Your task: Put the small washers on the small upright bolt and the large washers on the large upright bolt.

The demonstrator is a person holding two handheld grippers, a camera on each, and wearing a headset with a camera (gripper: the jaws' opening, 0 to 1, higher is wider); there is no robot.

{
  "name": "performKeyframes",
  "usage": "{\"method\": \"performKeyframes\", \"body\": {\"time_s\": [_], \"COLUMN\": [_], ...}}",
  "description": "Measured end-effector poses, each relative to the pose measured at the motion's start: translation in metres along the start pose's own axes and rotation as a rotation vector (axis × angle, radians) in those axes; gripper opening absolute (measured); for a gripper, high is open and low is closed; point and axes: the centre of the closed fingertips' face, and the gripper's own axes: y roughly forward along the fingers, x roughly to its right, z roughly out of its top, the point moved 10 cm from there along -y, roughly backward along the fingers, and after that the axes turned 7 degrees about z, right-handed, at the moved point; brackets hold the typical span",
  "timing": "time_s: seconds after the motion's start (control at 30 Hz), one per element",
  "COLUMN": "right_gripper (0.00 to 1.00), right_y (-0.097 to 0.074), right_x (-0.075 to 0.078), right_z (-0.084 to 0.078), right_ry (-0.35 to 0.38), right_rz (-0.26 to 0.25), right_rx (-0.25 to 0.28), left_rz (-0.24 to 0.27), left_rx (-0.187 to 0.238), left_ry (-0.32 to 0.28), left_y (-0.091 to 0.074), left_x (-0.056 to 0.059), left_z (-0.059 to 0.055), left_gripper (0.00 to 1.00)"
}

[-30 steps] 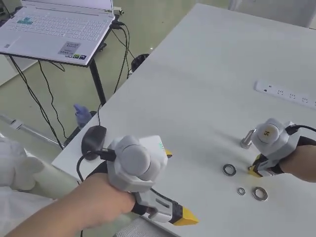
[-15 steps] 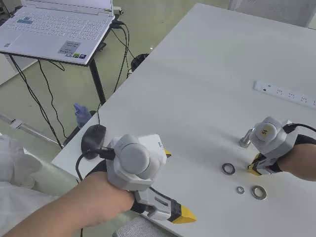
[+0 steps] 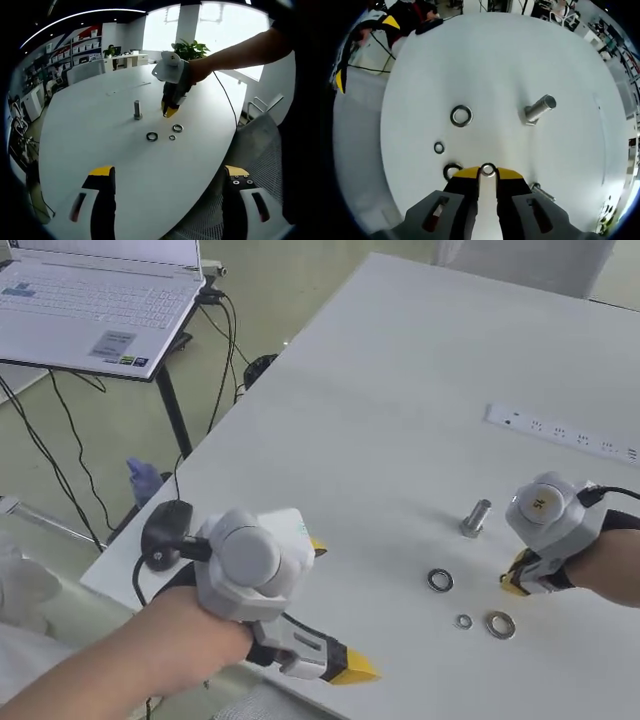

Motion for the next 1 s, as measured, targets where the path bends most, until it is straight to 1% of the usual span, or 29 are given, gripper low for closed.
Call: {"method": "performKeyframes", "body": {"time_s": [0.07,0.23,0.33,0.5,0.63,0.77,0.9,1.0], "right_gripper": [0.13,0.13,0.13,0.13,0.13,0.13,0.13,0.13], "right_y": [-0.004,-0.019,-0.025,-0.035,-0.041,-0.046,-0.054,-0.058], "right_x": [0.000,0.001,0.004,0.013,0.024,0.032,0.041,0.047], "right_z": [-0.004,-0.025,-0.037,-0.050,-0.054,-0.054,-0.048,-0.042], "right_ry": [0.010,0.052,0.077,0.115,0.134,0.145,0.142,0.138], "right_rz": [0.001,-0.006,-0.018,-0.025,-0.042,-0.064,-0.089,-0.099], "right_rx": [0.002,0.007,0.008,0.009,0.011,0.020,0.035,0.048], "left_rz": [0.001,-0.004,-0.007,-0.010,-0.015,-0.014,-0.010,-0.007], "left_rx": [-0.002,-0.002,-0.008,-0.005,-0.010,-0.017,-0.012,-0.014], "left_ry": [0.005,0.012,0.024,0.026,0.034,0.038,0.033,0.031], "left_y": [0.001,0.005,0.008,0.009,0.010,0.010,0.009,0.009], "left_x": [-0.001,-0.001,0.000,0.002,0.002,0.001,-0.001,-0.002], "left_z": [0.001,0.003,0.005,0.008,0.008,0.008,0.009,0.008], "left_gripper": [0.88,0.88,0.88,0.88,0.88,0.88,0.88,0.88]}}
